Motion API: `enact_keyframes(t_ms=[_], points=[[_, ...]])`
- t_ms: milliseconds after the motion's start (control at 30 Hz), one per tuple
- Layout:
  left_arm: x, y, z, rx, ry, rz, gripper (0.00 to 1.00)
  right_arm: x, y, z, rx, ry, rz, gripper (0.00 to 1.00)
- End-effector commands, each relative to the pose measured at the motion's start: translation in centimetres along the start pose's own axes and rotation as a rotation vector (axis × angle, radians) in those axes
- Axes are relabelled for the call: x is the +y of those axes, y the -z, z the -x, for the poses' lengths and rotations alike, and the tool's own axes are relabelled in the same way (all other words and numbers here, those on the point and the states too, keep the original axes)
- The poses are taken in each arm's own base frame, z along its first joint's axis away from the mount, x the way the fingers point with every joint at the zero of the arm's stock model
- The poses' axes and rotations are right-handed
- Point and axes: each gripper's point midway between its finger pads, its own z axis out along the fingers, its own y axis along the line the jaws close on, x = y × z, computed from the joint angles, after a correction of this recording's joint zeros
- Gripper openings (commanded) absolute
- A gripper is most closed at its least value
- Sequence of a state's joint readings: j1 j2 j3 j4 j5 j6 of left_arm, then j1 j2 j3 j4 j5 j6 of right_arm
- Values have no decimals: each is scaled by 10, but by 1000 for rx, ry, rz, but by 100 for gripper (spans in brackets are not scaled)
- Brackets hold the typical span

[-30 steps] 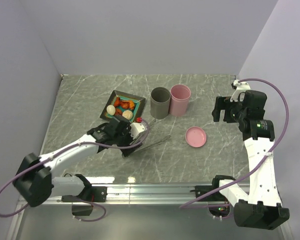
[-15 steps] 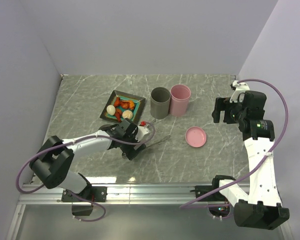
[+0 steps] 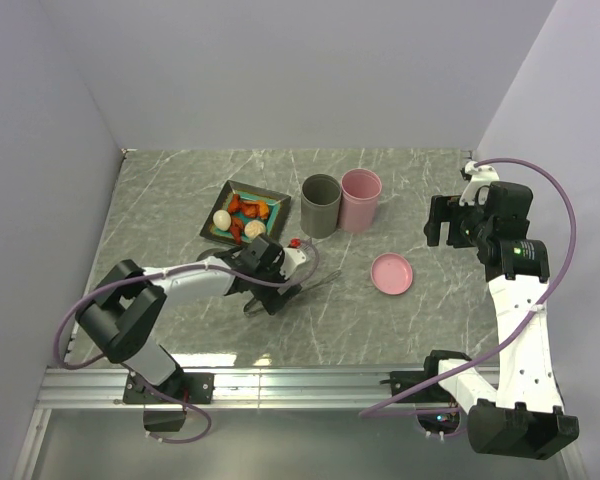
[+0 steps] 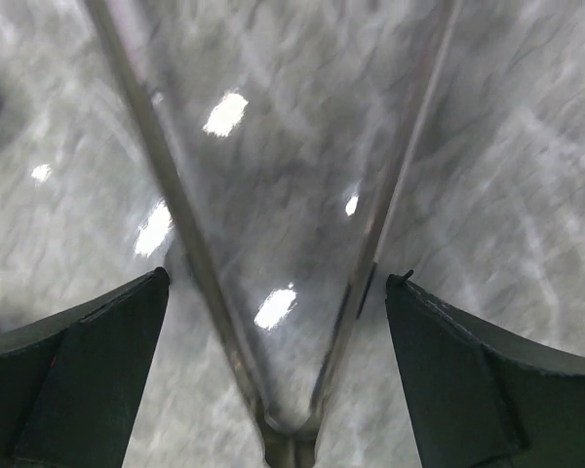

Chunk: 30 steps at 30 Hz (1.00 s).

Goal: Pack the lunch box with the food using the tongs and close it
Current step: Grab the clamp with the left arm

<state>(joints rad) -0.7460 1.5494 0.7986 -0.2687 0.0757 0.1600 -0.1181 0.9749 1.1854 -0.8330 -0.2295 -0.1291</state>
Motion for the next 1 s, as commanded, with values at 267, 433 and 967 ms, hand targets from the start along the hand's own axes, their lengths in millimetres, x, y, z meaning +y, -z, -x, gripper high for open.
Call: enact_keyframes(t_ms=[267, 433, 967], points=[[-6, -23, 24, -17, 1, -36, 99, -1, 7, 5, -29, 19, -11, 94], [-7, -29, 19, 6, -2, -48, 99, -2, 8, 6, -31, 20, -12, 94], [-13, -11, -1, 71, -39, -74, 95, 2, 10, 9, -34, 25, 5, 94]])
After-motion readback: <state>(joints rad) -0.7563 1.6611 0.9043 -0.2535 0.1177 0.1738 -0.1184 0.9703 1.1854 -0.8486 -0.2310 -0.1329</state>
